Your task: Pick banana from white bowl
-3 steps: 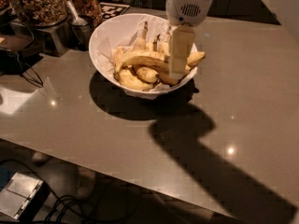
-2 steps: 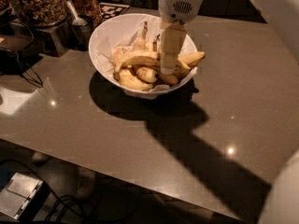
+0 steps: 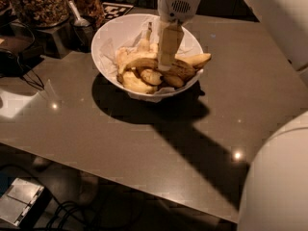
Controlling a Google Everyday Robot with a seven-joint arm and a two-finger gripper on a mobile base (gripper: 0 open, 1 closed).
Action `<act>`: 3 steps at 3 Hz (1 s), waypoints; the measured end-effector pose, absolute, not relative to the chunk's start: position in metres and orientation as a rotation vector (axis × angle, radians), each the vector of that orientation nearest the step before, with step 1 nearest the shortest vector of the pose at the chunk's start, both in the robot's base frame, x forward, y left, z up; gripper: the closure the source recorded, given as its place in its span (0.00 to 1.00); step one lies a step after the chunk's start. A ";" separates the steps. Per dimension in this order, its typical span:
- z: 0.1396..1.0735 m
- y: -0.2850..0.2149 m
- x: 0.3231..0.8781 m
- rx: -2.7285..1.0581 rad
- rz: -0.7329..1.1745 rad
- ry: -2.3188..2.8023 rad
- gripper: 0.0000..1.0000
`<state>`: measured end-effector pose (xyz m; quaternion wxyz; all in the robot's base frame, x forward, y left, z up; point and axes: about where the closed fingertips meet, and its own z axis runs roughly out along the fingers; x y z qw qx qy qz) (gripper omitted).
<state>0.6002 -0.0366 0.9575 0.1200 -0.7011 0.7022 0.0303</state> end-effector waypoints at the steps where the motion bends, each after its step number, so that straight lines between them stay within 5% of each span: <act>1: 0.951 -0.037 0.606 -2.042 0.106 2.070 0.31; 3: 0.939 -0.045 0.614 -2.016 0.124 2.129 0.40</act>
Offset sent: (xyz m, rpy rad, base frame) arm -0.0301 -0.0404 -0.0217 -0.1077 0.2231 -0.0341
